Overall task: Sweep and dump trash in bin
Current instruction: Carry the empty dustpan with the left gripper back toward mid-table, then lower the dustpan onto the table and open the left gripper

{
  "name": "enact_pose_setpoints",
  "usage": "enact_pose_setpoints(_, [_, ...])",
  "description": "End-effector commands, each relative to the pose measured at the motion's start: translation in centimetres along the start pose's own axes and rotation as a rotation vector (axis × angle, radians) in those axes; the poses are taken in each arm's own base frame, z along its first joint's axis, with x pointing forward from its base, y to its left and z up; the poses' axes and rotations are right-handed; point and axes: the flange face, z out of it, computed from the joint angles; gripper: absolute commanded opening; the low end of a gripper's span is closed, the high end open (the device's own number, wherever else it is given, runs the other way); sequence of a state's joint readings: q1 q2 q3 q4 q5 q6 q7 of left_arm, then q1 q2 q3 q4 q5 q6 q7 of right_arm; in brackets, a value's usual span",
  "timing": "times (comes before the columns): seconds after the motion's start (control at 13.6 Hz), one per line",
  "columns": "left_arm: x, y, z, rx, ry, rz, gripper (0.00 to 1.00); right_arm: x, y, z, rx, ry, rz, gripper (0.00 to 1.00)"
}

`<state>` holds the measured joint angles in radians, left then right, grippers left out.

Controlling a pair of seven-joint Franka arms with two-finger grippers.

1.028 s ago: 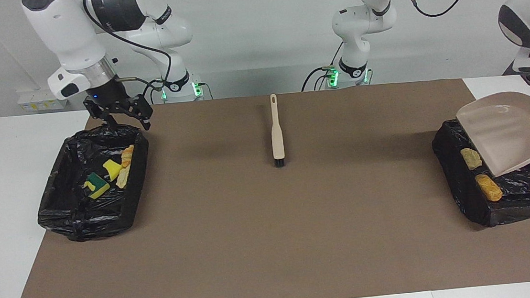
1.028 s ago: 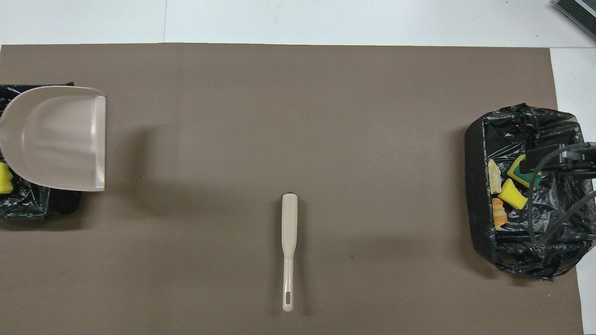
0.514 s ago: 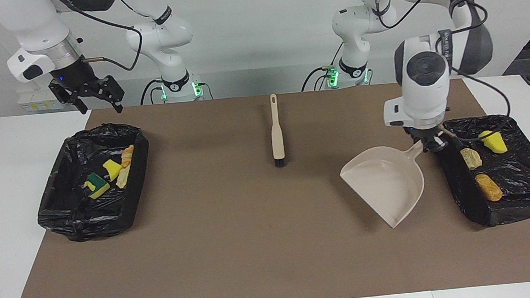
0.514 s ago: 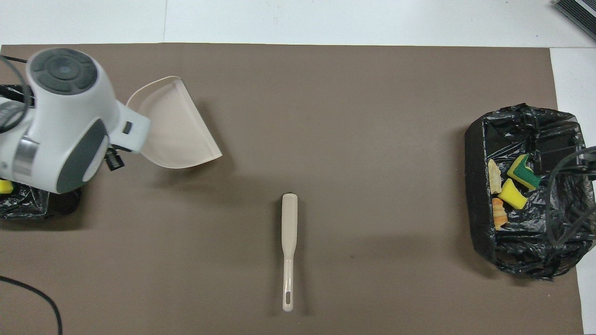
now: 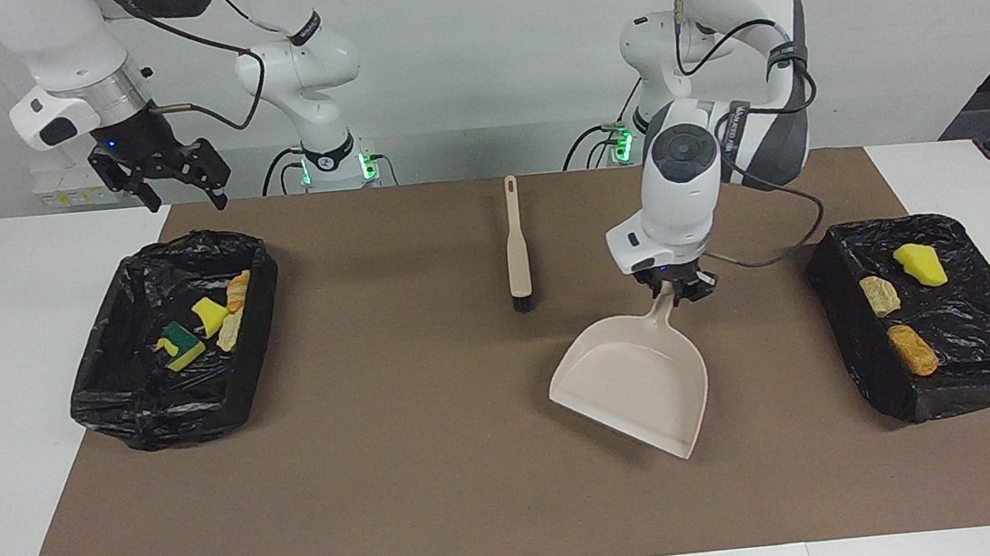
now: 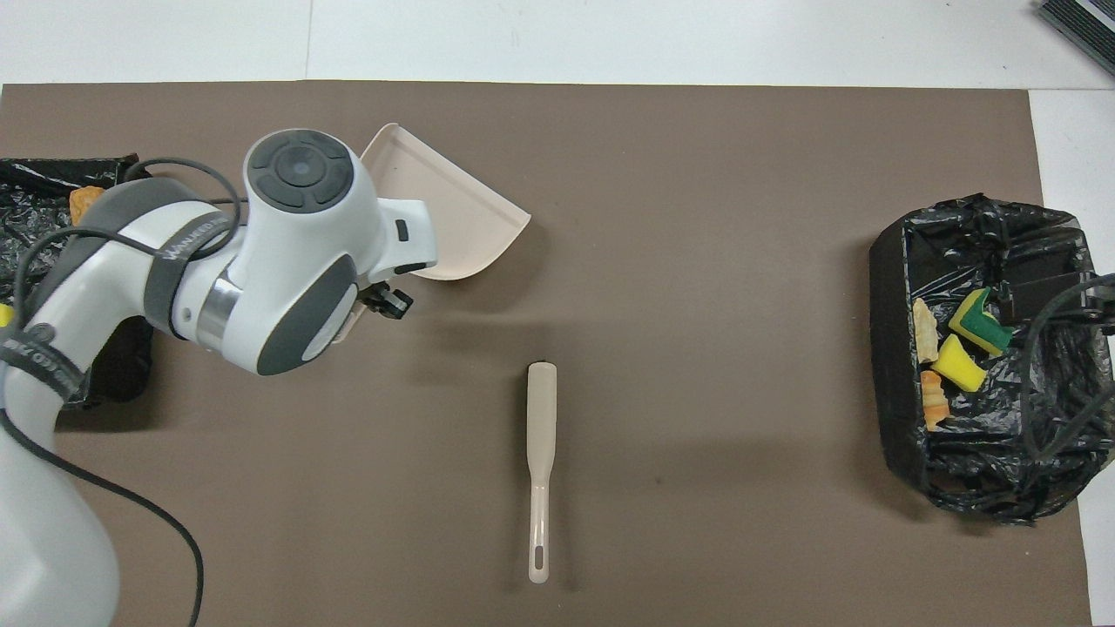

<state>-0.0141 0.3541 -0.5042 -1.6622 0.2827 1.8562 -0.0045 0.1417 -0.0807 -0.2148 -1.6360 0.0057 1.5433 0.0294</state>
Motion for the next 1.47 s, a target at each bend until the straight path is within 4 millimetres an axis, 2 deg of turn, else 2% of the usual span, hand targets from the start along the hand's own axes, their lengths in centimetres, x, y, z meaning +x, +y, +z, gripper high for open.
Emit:
enact_pose_setpoints(0.0, [2.7,3.1,-0.4,-0.062,0.06,-0.178,0.0,-0.5,0.2,-1.3,-0.037,-0.043,-0.067,1.0])
enact_pose_setpoints(0.15, [4.5,5.6,-0.9,-0.137,0.093,-0.333,0.0,-0.8,0.6,-1.3,-0.038,-0.041,-0.169,1.0])
enact_pose_setpoints(0.29, [6.5,6.7,-1.6,-0.233,0.146,-0.454,0.0,-0.9,0.3,-1.1,-0.037,-0.04,-0.187,1.0])
enact_pose_setpoints(0.44, [7.4,8.0,-0.4,-0.263,0.15,-0.469,0.0,-1.1,0.5,-1.1,-0.035,-0.041,-0.187,1.0])
enact_pose_setpoints(0.59, [8.5,10.9,2.7,-0.267,0.138,-0.427,0.0,-1.3,0.7,-0.9,-0.03,-0.045,-0.172,1.0])
enact_pose_setpoints(0.81, [8.6,10.3,3.4,-0.216,0.155,-0.404,0.0,-1.2,0.4,-0.7,-0.021,-0.032,-0.111,1.0])
enact_pose_setpoints(0.88, [8.5,10.7,3.4,-0.221,0.153,-0.399,0.02,-1.2,0.4,-0.8,-0.021,-0.029,-0.112,1.0])
enact_pose_setpoints(0.95, [8.1,11.3,3.8,-0.219,0.139,-0.392,0.23,-1.2,0.4,-0.8,-0.019,-0.029,-0.114,1.0])
enact_pose_setpoints(1.03, [7.9,11.6,4.3,-0.216,0.129,-0.387,0.55,-1.2,0.3,-0.7,-0.019,-0.033,-0.118,1.0])
enact_pose_setpoints(1.1, [7.7,11.7,4.3,-0.209,0.117,-0.386,0.8,-1.4,0.3,-0.7,-0.018,-0.034,-0.122,1.0])
enact_pose_setpoints(1.17, [7.4,11.5,4.0,-0.202,0.112,-0.388,1.0,-1.4,0.3,-0.7,-0.018,-0.037,-0.122,1.0])
enact_pose_setpoints(1.32, [5.7,10.5,2.2,-0.16,0.108,-0.389,1.0,-1.4,0.3,-0.8,-0.018,-0.032,-0.119,1.0])
enact_pose_setpoints(1.39, [4.6,9.2,1.3,-0.128,0.108,-0.398,1.0,-1.4,0.3,-0.8,-0.018,-0.034,-0.116,1.0])
